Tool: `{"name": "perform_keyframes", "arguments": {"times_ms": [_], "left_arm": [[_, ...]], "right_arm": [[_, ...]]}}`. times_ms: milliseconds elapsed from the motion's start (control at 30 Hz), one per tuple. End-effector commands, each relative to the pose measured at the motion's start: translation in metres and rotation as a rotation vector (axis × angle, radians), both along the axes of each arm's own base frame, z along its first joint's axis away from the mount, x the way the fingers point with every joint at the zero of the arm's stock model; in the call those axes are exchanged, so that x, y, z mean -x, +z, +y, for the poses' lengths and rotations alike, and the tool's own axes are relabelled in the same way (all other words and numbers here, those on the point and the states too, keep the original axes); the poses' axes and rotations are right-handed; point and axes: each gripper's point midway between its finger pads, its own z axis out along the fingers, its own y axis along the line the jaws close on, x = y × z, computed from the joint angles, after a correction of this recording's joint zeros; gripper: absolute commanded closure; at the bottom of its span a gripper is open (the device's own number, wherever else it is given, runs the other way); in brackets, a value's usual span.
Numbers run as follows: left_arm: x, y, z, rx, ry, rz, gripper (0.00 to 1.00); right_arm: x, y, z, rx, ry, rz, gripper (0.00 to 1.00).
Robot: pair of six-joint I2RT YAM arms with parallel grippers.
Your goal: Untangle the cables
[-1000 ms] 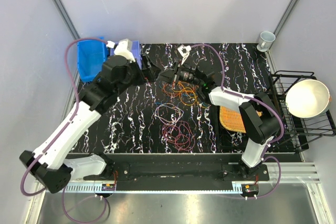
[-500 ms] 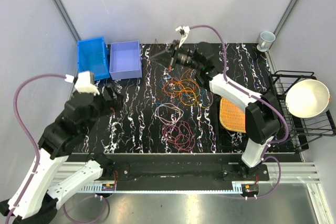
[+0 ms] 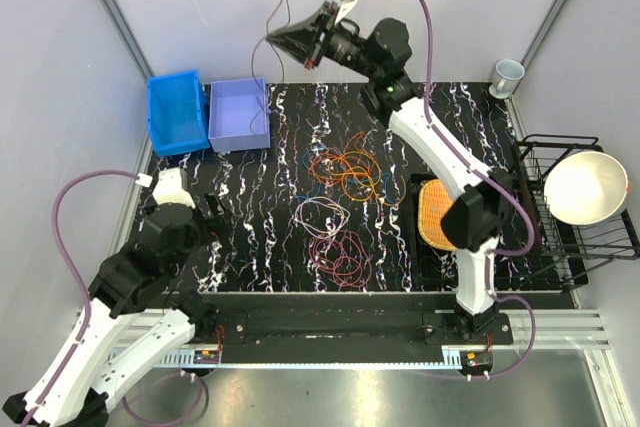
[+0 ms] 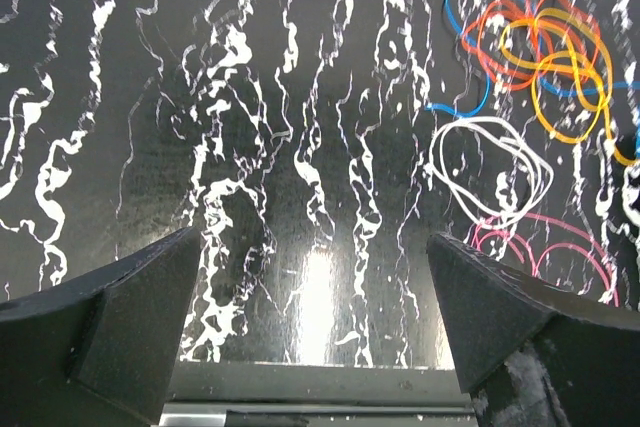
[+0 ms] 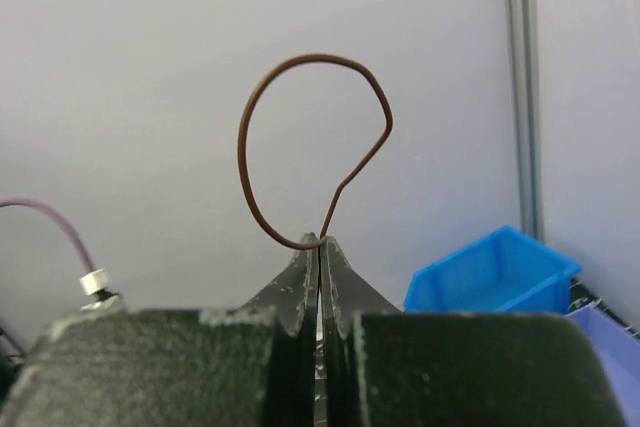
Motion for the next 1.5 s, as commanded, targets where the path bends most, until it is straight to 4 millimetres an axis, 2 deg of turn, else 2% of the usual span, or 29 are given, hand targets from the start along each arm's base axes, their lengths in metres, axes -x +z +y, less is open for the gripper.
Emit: {"name": "perform_keyframes", "arguments": {"times_ms": [0,200,400,467,500,567,600,667,700,867,967,1067,1100,1167,1267,1467], "left_arm": [[-0.005,0.018,0.011,0.029,0.064,-0.099,0.01],[-0.002,0.020,0.014,0.047,0.076,-0.123,0.01],[-0.004,0.015,0.012,0.039,0.073,-0.103,0.01],[-0.005,0.014,0.010,0.035,0.067,-0.095,0.01],[-0.005,0.013,0.010,0.034,0.067,-0.090,0.01],[-0.006,0.012,0.009,0.031,0.065,-0.086,0.01],[-0.006,0.012,0.008,0.029,0.063,-0.082,0.01],[-0.006,0.010,0.008,0.024,0.063,-0.077,0.01],[-0.007,0.011,0.009,0.025,0.065,-0.078,0.01],[-0.007,0.010,0.010,0.024,0.073,-0.076,0.01],[-0.007,0.010,0.010,0.024,0.075,-0.076,0.01],[-0.007,0.010,0.011,0.022,0.080,-0.077,0.01],[-0.007,0.009,0.011,0.020,0.082,-0.073,0.01],[-0.008,0.009,0.012,0.018,0.086,-0.075,0.01],[-0.009,0.008,0.012,0.015,0.088,-0.070,0.01],[-0.009,0.007,0.012,0.012,0.093,-0.065,0.01]], "right_arm": [[-0.018,0.027,0.009,-0.068,-0.045,-0.036,1.00],[-0.047,0.040,0.023,-0.165,-0.071,-0.078,1.00],[-0.069,0.031,0.032,-0.257,-0.173,-0.163,1.00],[-0.066,0.033,0.037,-0.277,-0.197,-0.204,1.00],[-0.069,0.026,0.042,-0.270,-0.213,-0.225,1.00],[-0.062,0.031,0.048,-0.299,-0.225,-0.263,1.00],[-0.066,0.023,0.054,-0.287,-0.240,-0.276,1.00],[-0.061,0.028,0.056,-0.319,-0.261,-0.325,1.00],[-0.059,0.023,0.064,-0.316,-0.273,-0.349,1.00],[-0.059,0.018,0.068,-0.369,-0.345,-0.415,1.00],[-0.069,0.008,0.070,-0.380,-0.389,-0.422,1.00],[-0.086,-0.021,0.077,-0.346,-0.428,-0.399,1.00],[-0.096,-0.039,0.082,-0.325,-0.436,-0.379,1.00],[-0.106,-0.058,0.087,-0.302,-0.452,-0.351,1.00],[-0.132,-0.102,0.091,-0.252,-0.512,-0.310,1.00],[-0.164,-0.149,0.082,-0.234,-0.541,-0.197,1.00]]}}
